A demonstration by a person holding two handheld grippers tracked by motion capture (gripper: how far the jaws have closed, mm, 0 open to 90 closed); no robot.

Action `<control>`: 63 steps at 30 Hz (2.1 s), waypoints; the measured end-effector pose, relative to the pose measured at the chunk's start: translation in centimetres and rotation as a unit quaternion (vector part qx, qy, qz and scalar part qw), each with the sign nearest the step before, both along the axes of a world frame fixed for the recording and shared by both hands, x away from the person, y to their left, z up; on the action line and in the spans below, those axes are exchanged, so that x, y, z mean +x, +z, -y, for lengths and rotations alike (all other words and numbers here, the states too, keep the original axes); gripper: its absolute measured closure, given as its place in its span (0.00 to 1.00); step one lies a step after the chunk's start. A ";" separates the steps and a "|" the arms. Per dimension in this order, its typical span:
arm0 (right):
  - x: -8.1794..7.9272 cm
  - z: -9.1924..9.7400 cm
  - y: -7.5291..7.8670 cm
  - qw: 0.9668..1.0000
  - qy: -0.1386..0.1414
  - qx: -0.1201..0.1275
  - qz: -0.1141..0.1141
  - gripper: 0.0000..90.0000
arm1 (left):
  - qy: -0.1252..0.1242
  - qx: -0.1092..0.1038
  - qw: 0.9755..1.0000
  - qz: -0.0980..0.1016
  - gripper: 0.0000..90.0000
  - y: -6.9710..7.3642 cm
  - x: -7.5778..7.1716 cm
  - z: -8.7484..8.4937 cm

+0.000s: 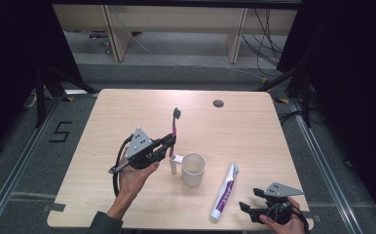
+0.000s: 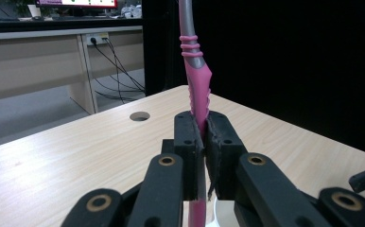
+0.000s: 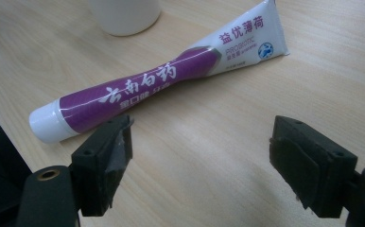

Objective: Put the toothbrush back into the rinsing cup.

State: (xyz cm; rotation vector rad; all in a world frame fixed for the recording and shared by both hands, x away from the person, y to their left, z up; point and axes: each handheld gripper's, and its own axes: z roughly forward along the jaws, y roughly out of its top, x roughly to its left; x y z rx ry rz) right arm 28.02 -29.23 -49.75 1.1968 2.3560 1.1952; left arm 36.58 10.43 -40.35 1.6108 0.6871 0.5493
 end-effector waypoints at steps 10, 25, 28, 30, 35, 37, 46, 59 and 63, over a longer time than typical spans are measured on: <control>0.0 0.0 0.0 1.000 0.003 0.003 -0.002 0.26 | 0.007 -0.009 1.000 -0.004 0.93 -1.1 0.4 0.2; 0.0 0.0 0.0 1.000 0.003 0.003 -0.001 0.26 | 0.002 0.002 1.000 -0.006 0.93 -3.1 0.5 0.3; 0.0 0.0 0.0 1.000 0.003 0.002 -0.002 0.26 | 0.004 0.002 1.000 -0.012 0.93 -3.5 0.5 0.3; 0.0 0.0 0.0 1.000 0.003 0.002 -0.002 0.26 | 0.002 0.007 1.000 -0.013 0.93 -3.8 0.5 0.3; 0.0 0.0 0.0 1.000 0.002 0.002 -0.002 0.26 | -0.001 0.015 1.000 -0.022 0.93 -4.4 0.4 0.3; 0.0 0.0 0.0 1.000 0.003 0.002 -0.002 0.26 | -0.005 0.012 1.000 -0.022 0.92 -4.6 0.5 0.2; 0.0 -0.1 0.0 1.000 0.005 0.003 -0.004 0.26 | -0.004 0.034 0.999 -0.031 0.92 -5.2 0.4 0.1; 0.1 -0.1 -0.1 1.000 0.008 0.007 -0.009 0.26 | -0.007 0.046 0.998 -0.039 0.87 -6.0 0.3 -0.1; 0.0 -0.1 0.0 1.000 0.005 0.003 -0.005 0.26 | -0.010 0.055 0.997 -0.047 0.81 -6.0 0.3 -0.2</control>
